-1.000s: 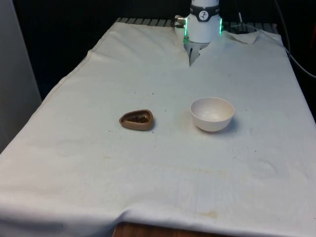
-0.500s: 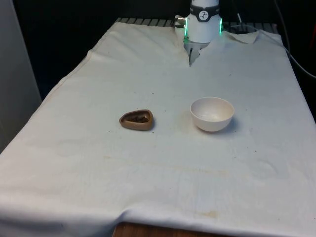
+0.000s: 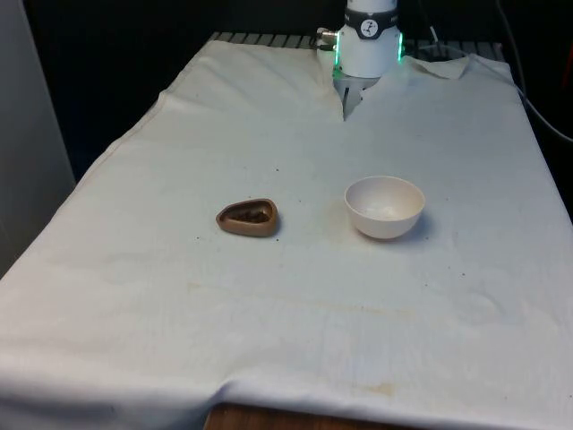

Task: Pour the coffee beans from the cup into the bowl.

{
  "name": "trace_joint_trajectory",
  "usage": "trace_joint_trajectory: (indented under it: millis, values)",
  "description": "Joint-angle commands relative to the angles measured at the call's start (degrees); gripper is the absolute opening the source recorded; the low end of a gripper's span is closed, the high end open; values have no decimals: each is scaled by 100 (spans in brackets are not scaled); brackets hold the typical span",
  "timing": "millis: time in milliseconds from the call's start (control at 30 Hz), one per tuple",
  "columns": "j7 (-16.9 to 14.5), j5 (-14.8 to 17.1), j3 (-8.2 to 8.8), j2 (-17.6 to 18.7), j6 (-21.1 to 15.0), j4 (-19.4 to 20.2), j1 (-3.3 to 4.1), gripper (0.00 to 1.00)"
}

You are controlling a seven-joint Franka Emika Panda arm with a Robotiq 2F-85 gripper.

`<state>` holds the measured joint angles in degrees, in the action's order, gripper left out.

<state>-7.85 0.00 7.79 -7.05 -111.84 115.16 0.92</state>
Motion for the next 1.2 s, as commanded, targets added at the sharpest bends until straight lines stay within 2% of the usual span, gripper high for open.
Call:
trace_joint_trajectory:
  millis: [0, 100, 133, 167, 433, 467, 500, 700, 733, 800, 1000, 1167]
  values:
    - [-6, -40, -6, 29, -126, 34, 6, 100]
    - [-46, -74, -34, 120, -252, 63, 11, 100]
    - [-52, -23, -17, 86, -160, 46, 0, 100]
    - [-57, -86, -46, 155, -292, 69, 11, 100]
    - [6, -252, -206, 458, -579, 74, 23, 100]
    - [-63, -172, -189, 430, -510, 57, 0, 100]
    - [23, -269, -229, 493, -607, 69, 23, 100]
    - [195, -413, -372, 728, -814, 52, 29, 100]
    - [126, -344, -367, 693, -756, 57, 11, 100]
    - [264, -464, -418, 865, -911, 29, 29, 100]
    - [269, -481, -453, 1123, -1100, -29, 17, 100]
    - [292, -533, -418, 1432, -1289, -132, 6, 100]
